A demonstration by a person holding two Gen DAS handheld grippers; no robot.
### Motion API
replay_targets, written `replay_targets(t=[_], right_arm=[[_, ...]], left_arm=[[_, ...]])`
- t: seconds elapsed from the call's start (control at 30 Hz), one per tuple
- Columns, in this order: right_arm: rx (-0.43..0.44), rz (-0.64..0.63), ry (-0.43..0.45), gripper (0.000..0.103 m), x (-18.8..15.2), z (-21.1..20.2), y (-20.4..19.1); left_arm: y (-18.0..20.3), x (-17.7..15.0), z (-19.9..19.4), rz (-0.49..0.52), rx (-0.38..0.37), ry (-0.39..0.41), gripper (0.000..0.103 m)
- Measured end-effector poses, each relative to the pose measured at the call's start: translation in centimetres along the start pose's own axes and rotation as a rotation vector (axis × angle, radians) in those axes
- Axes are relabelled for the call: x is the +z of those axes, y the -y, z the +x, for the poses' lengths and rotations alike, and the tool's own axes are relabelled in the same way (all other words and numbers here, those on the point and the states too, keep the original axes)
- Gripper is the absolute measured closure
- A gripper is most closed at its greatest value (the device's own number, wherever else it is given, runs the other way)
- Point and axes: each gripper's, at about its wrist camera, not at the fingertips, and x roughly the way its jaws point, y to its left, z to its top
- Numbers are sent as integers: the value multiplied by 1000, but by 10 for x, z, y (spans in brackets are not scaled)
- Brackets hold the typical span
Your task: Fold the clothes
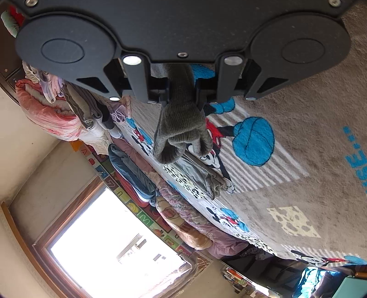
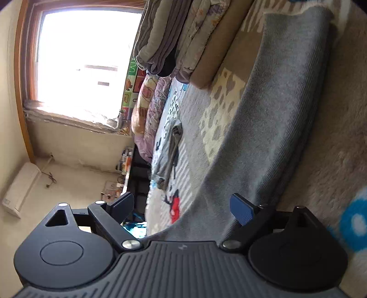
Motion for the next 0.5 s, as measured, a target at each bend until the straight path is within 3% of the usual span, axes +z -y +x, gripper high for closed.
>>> replay_targets(t=[0.07,0.17,0.2,0.27,0.33,0.4,0.47,0.5], right_arm=[[40,46,-41,12,-14,9,-4],[-73,28,-51,15,-34,26,2],[-87,28,-42,24,-37,28,8],[-93,11,-30,27,-41,22,6],[-83,29,-6,21,-42,13,2],[-38,20,55,9,-38,4,-7],[-26,-26,91,8,-28,2,-13],[-38,9,92,8,-24,4,-6]], left_arm=[[5,1,0,15,5,3,87],[11,1,0,27,1,-8,87],[14,1,0,41,0,-8,87],[20,2,-1,71,-6,-4,87],[22,5,0,82,-10,-2,87],[24,8,0,92,-9,0,87],[26,10,-1,95,-13,1,87],[27,9,-1,96,-15,-1,87]])
